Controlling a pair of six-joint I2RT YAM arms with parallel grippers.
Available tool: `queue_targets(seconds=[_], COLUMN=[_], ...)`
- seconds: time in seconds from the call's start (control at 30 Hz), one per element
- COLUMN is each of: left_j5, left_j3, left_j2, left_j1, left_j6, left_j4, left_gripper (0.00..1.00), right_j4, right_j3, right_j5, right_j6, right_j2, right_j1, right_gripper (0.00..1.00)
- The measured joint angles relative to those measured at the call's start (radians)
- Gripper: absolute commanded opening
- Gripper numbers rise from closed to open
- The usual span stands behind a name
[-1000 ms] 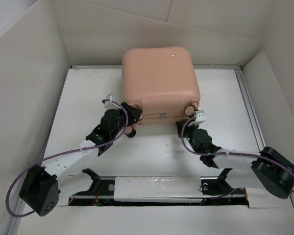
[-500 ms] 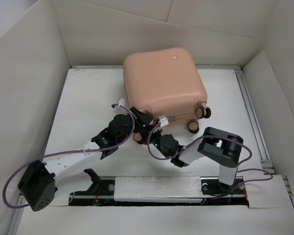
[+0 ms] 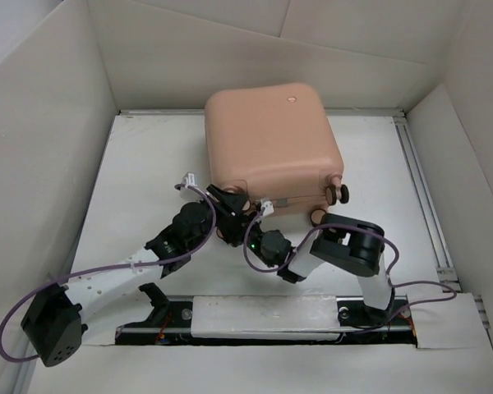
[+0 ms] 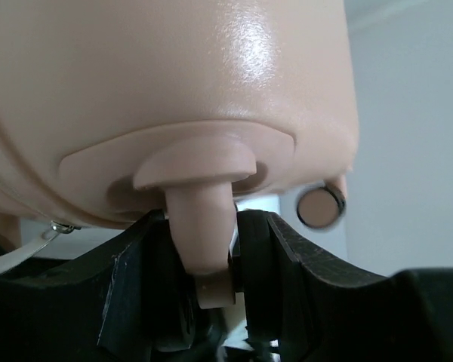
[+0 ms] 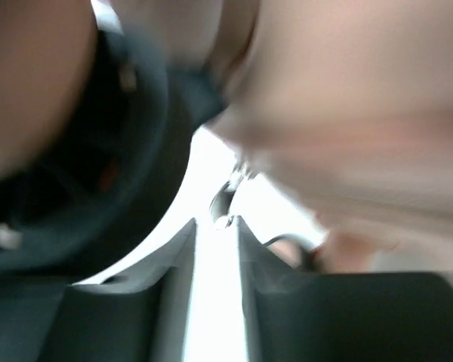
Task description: Pack the luggage
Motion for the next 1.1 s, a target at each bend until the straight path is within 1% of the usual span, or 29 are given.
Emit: queue_targets(seconds=[0.03,0.1,0.13,0.17,0.2,0.23,0.27,0.33,0.37,0.4,0.43,0.47,0.5,0.53,0.57,0.63,0.7,0.77,0.8,0.83,0.93,1.03,1.1], left_j5=[0.026,0.077,0.096,0.113,0.132,0.138,0.138,0.124,0.093,0.040,0.015,-0.021,-0.047,-0.066,-0.084,-0.101,-0.098,-0.079,-0.070,-0.054,-0.022,0.000,0.018], left_j3=[0.000,0.003,0.015,0.038,0.073,0.122,0.177,0.251,0.278,0.304,0.332,0.343,0.340,0.329,0.307,0.247,0.162,0.062,0.018,-0.032,-0.149,-0.179,-0.179], left_j2=[0.000,-0.002,-0.004,-0.009,-0.019,-0.031,-0.046,-0.093,-0.129,-0.166,-0.222,-0.281,-0.334,-0.389,-0.444,-0.502,-0.486,-0.435,-0.414,-0.390,-0.362,-0.362,-0.341], left_j1=[-0.008,-0.038,-0.055,-0.071,-0.084,-0.097,-0.110,-0.120,-0.121,-0.119,-0.118,-0.114,-0.113,-0.113,-0.113,-0.113,-0.113,-0.113,-0.113,-0.113,-0.113,-0.113,-0.113], left_j6=[-0.007,-0.021,-0.021,-0.005,0.031,0.066,0.093,0.140,0.163,0.187,0.193,0.203,0.210,0.216,0.222,0.223,0.222,0.217,0.215,0.215,0.211,0.214,0.227], left_j4=[0.007,-0.009,-0.045,-0.094,-0.154,-0.230,-0.306,-0.431,-0.462,-0.473,-0.473,-0.457,-0.451,-0.447,-0.433,-0.422,-0.419,-0.434,-0.437,-0.435,-0.439,-0.417,-0.360], left_gripper=[0.00,0.34,0.50,0.62,0.80,0.86,0.89,0.89,0.89,0.85,0.82,0.77,0.72,0.70,0.68,0.62,0.59,0.55,0.55,0.53,0.53,0.53,0.53], right_j4=[-0.019,-0.047,-0.066,-0.077,-0.097,-0.111,-0.130,-0.232,-0.331,-0.423,-0.499,-0.625,-0.734,-0.831,-0.925,-1.078,-1.200,-1.293,-1.344,-1.385,-1.483,-1.550,-1.586], right_j3=[-0.029,-0.132,-0.200,-0.266,-0.331,-0.375,-0.405,-0.413,-0.400,-0.380,-0.351,-0.315,-0.292,-0.269,-0.243,-0.193,-0.140,-0.092,-0.062,-0.028,0.088,0.193,0.255], right_j5=[-0.015,-0.030,-0.035,-0.038,-0.037,-0.032,-0.023,0.013,0.036,0.060,0.076,0.097,0.117,0.130,0.135,0.146,0.159,0.170,0.172,0.173,0.174,0.139,0.131], right_j6=[0.011,0.016,0.019,0.020,0.019,0.019,0.019,0.019,0.019,0.019,0.019,0.011,0.010,0.009,0.007,0.006,0.002,0.000,-0.001,-0.001,-0.013,-0.045,-0.065], right_j2=[-0.024,-0.096,-0.152,-0.210,-0.287,-0.357,-0.438,-0.605,-0.698,-0.784,-0.853,-0.919,-0.972,-1.019,-1.060,-1.131,-1.172,-1.179,-1.162,-1.136,-1.015,-0.871,-0.784], right_j1=[0.011,0.047,0.067,0.086,0.098,0.100,0.102,0.105,0.116,0.132,0.150,0.164,0.171,0.173,0.174,0.181,0.181,0.180,0.177,0.172,0.152,0.107,0.078], right_gripper=[0.49,0.54,0.56,0.58,0.58,0.59,0.62,0.65,0.67,0.70,0.72,0.74,0.77,0.80,0.88,0.98,1.00,1.00,1.00,1.00,1.00,1.00,1.00])
